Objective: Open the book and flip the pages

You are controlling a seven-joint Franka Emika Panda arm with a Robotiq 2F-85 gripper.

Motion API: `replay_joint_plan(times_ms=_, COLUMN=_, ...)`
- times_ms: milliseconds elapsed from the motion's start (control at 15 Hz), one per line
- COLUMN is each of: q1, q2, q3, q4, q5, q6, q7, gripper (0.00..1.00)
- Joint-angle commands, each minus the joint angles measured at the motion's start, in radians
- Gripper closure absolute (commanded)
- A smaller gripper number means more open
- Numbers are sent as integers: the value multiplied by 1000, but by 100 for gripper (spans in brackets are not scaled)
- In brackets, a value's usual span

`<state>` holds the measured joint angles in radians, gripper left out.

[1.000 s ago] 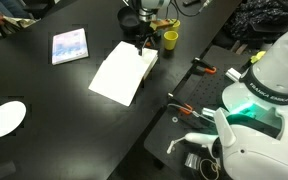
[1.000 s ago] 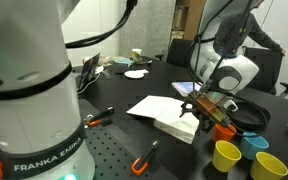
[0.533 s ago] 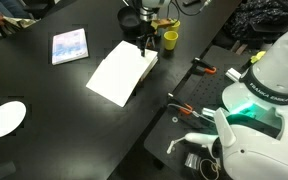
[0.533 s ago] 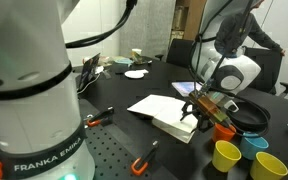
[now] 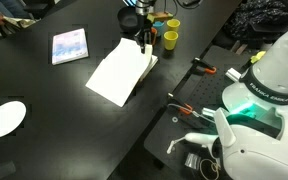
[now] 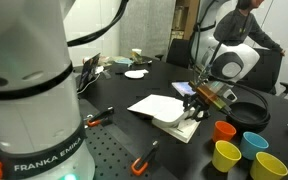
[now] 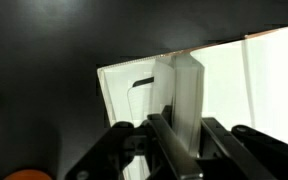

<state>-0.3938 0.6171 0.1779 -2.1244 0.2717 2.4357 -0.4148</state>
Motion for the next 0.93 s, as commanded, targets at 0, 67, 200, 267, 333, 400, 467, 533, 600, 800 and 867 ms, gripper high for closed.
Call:
replay_joint_plan(times_ms=0, q1=69, q2=-108, q3=-25, q4=-61, q5=14, q6=-46, q7=36, gripper=95)
replay_joint_plan(times_ms=67, q1=83, q2=-127, q3=-28, q4=-71, q5=11, q6=-49, q7=39, gripper=95)
replay_joint_plan(times_ms=200, q1=96, q2=-162, q3=-16, q4=-93, q5=27, q6=-63, q7=17, gripper=95)
replay_joint_plan(times_ms=267, q1=106, q2=-179, q3=-9, q4=-107, q5=31, q6=-59, q7=-1, gripper=95)
replay_joint_plan(times_ms=333, q1=122, q2=-197, q3=-4, q4=-125, q5=33, q6=-46, q7=-8, gripper=95)
replay_joint_plan(times_ms=400, q1=138, q2=-212, q3=-1, q4=-137, q5=32, q6=-37, q7=-8, gripper=95)
replay_joint_plan(times_ms=467, q1=159, q2=-229, q3=1, q4=-153, q5=25, q6=-28, q7=-6, gripper=94)
replay_joint_plan(times_ms=533, q1=177, q2=-243, q3=3, q4=-161, q5=22, q6=-30, q7=-3, gripper=93)
replay_joint_plan(times_ms=600, q1=200, q2=-259, q3=6, q4=-173, q5=15, q6=-23, q7=-3, gripper=93)
replay_joint_plan(times_ms=800, q1=283, q2=-286, q3=0, q4=-200, q5=-35, q6=13, q7=30, gripper=92)
replay_joint_plan(times_ms=867, q1=311, q2=-294, q3=-3, q4=-207, q5=-57, q6=26, q7=48, gripper=91)
